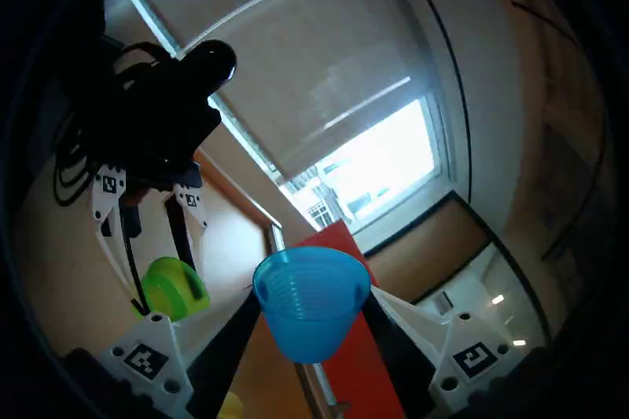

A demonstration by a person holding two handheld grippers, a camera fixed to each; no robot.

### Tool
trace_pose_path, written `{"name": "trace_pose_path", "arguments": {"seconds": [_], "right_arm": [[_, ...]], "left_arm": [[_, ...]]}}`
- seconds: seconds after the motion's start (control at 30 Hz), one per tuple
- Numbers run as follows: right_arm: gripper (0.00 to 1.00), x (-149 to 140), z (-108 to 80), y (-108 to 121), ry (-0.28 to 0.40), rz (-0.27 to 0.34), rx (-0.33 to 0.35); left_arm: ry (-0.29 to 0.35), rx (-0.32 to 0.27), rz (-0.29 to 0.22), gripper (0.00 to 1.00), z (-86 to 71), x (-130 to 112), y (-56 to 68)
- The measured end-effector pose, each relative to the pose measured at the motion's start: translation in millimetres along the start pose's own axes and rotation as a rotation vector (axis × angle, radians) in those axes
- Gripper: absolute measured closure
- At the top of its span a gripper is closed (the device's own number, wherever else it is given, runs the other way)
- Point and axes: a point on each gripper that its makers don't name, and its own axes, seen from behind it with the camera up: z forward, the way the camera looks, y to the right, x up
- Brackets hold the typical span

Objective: Pour water

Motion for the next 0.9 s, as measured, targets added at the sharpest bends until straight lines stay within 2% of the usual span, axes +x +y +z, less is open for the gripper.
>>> {"name": "trace_pose_path", "arguments": {"seconds": [0.27,0.57,0.9], "right_arm": [[0.10,-7.1,-5.2,-4.8,-0.006,0.197,0.009],[0.10,-7.8,-7.9,3.2,-0.003,0.410,0.003],[0.10,-15.2,-8.9,-2.3,-0.021,0.618,0.030]], "left_arm": [[-0.005,0.005,0.003,0.13,-1.1,-1.5,-2.4],[-0.006,0.011,-0.004,0.13,-2.7,-1.2,-3.5],[-0.014,0.014,0.001,0.13,-5.0,-1.0,-4.8]]}}
